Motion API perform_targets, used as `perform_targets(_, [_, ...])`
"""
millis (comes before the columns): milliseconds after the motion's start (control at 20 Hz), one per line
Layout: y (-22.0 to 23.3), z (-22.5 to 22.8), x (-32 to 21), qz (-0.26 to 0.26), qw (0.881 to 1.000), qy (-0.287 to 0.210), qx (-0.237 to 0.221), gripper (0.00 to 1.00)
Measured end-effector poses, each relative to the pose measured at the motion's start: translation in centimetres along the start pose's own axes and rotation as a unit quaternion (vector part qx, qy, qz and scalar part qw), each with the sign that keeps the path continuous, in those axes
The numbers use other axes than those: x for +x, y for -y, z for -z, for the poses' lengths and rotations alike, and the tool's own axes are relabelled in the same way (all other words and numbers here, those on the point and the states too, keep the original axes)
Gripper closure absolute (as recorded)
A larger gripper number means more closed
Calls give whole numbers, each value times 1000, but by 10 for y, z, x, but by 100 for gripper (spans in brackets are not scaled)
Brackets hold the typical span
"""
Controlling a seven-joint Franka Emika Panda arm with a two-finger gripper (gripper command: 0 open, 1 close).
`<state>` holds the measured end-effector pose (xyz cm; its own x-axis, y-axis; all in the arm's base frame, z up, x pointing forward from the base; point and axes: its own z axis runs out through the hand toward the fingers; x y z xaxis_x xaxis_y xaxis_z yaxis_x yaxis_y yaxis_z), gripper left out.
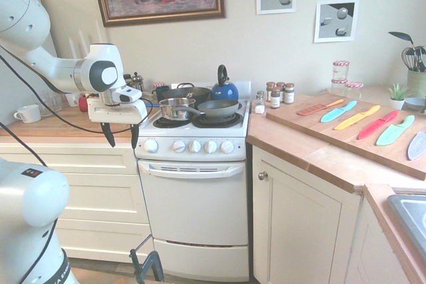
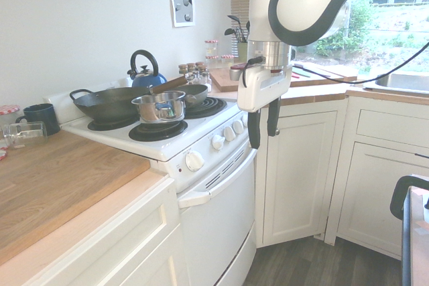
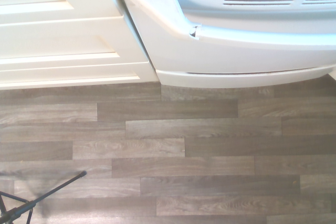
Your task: Open the oven
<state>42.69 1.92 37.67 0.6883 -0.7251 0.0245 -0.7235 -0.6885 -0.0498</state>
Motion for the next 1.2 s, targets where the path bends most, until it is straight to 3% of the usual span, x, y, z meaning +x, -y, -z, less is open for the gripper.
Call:
perform_targets(300, [-11,-22,18,-39,999,2,-16,0])
perform_targets(800, [-16,-156,75,-59,997,-42,21,0])
perform_targets(1200, [36,-168,130,-34,998,-38,40,0])
